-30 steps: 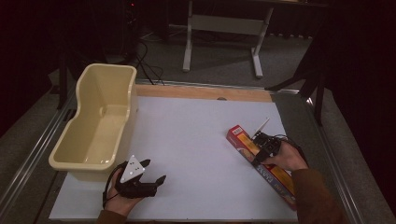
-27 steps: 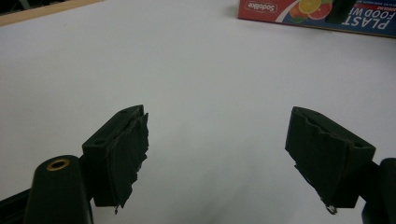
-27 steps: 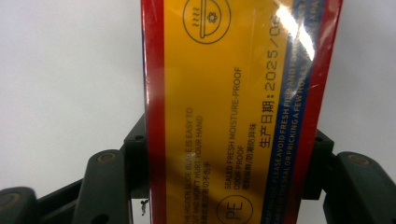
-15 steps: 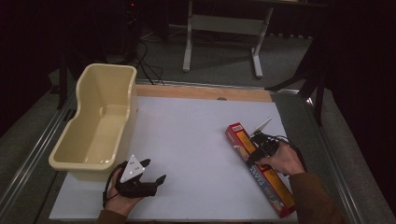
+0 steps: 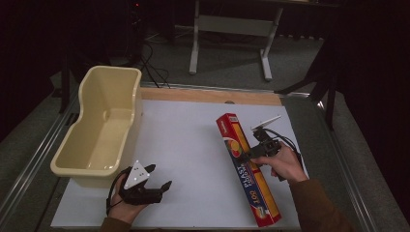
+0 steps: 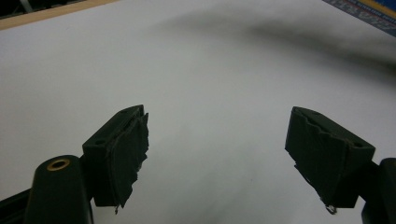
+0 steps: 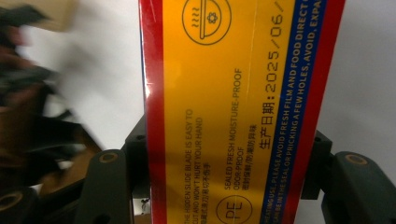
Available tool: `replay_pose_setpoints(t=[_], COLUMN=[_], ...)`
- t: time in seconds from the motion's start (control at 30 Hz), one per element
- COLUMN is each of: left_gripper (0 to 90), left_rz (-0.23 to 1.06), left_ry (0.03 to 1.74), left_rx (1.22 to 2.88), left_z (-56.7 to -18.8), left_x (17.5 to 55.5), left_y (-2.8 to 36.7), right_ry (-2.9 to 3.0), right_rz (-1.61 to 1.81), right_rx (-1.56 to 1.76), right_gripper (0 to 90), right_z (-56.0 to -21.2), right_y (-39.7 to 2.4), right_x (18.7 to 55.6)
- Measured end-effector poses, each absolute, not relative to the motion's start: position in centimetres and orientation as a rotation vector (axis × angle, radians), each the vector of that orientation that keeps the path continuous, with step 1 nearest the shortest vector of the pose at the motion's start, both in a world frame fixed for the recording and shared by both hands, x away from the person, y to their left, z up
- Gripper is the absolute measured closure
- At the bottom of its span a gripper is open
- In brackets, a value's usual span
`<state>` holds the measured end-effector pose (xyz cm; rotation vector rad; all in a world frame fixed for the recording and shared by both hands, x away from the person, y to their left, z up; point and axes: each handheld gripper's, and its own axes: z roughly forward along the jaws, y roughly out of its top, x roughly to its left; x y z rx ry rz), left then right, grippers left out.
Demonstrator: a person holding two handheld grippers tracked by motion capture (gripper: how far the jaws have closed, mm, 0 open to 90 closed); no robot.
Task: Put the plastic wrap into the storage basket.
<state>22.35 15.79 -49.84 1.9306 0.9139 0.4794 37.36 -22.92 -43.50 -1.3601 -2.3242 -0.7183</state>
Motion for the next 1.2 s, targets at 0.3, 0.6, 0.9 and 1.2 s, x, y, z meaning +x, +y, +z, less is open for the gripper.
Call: replay_pose_setpoints(t=[0.3,0.6,0.9,1.2], left_gripper=[20.7,20.5,19.8,19.8], left_rz=[0.481,0.494,0.522,0.510], left_ry=[0.909,0.908,0.907,0.889], left_rx=[1.933,1.943,1.942,1.950], left_z=[-49.9,-50.2,-50.2,-50.4], left_x=[22.4,22.7,22.7,22.8], left_y=[15.6,15.2,14.9,14.3], right_ry=[-2.183,-2.100,-2.054,-1.989], right_rz=[-0.876,-1.003,-1.058,-1.131], right_rx=[-1.269,-1.222,-1.209,-1.216], right_gripper=[40.0,40.0,39.9,40.0], right_z=[-43.0,-41.4,-38.4,-35.5], right_y=[-20.9,-18.0,-14.7,-11.2], right_x=[37.8,39.4,41.5,43.6])
